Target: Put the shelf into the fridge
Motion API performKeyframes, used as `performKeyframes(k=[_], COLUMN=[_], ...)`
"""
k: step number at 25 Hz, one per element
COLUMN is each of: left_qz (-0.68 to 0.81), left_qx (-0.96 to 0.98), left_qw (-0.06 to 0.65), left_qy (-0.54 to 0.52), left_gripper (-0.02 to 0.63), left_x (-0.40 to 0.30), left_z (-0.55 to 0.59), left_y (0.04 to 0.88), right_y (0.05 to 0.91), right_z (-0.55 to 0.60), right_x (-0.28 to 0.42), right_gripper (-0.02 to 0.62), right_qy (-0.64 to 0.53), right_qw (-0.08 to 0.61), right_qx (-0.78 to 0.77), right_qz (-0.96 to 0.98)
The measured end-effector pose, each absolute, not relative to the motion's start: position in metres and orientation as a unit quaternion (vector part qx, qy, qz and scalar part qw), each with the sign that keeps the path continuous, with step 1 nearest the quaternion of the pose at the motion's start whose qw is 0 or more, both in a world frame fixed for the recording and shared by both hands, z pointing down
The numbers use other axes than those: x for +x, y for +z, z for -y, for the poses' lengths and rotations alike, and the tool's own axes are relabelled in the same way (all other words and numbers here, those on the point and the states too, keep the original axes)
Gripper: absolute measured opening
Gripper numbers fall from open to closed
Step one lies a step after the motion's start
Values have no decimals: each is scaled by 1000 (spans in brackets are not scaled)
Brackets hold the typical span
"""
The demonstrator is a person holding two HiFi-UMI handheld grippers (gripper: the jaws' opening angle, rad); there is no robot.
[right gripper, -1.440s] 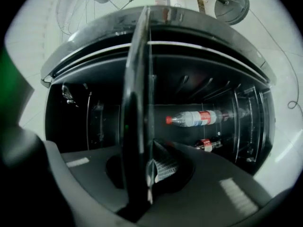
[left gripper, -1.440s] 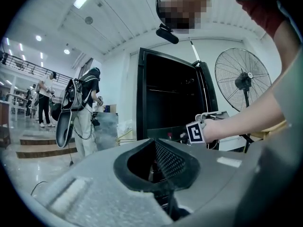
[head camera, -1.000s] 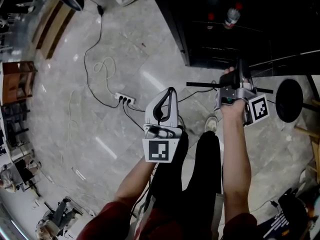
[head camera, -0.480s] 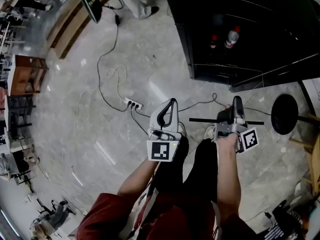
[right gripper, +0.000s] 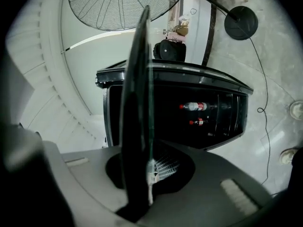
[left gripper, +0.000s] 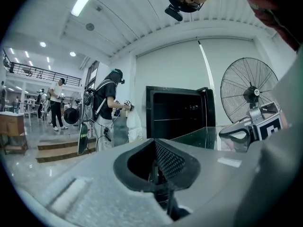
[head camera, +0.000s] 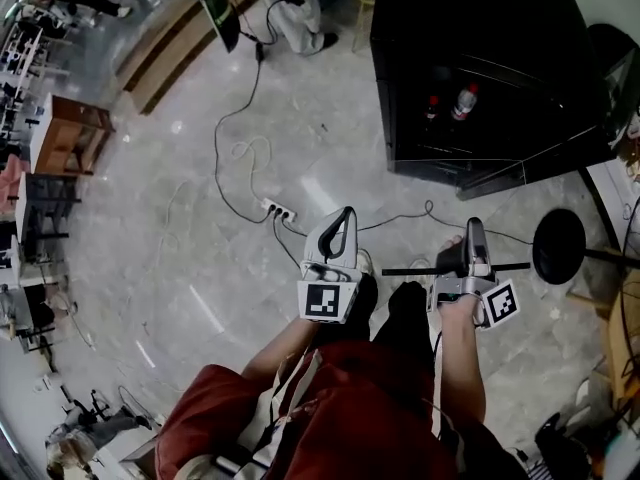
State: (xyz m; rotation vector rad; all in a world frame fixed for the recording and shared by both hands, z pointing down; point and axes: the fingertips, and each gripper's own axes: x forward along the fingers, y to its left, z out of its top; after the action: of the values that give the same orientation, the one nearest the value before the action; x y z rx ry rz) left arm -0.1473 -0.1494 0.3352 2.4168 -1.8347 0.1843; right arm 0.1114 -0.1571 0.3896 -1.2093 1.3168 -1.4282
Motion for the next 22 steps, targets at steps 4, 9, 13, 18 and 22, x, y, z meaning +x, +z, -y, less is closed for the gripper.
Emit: performKeyframes(k=[4, 9, 13, 18, 22], left_qz=[604, 610, 618, 627, 634], left_qx=[795, 792, 786, 778, 772], left_qw=[47, 23, 5, -14, -41], left_qy=[37, 27, 24, 19, 5], left_gripper=[5, 5, 5, 5, 5], left_x=[-148, -155, -168, -178, -183], left_z=[141, 135, 138, 153, 163], left_y=[301, 262, 236, 206, 182], right_y=[356, 325, 298, 259, 236], right_z=[147, 134, 134, 148, 157], right_x=[106, 107, 104, 102, 99], right_gripper=[9, 9, 9, 9, 9], right_qy=[-576, -578, -577, -560, -547], right_qw=[410, 413, 430, 438, 450], right_qx=[-470, -470, -461, -448, -437], right_qz=[-529, -523, -519, -542, -554])
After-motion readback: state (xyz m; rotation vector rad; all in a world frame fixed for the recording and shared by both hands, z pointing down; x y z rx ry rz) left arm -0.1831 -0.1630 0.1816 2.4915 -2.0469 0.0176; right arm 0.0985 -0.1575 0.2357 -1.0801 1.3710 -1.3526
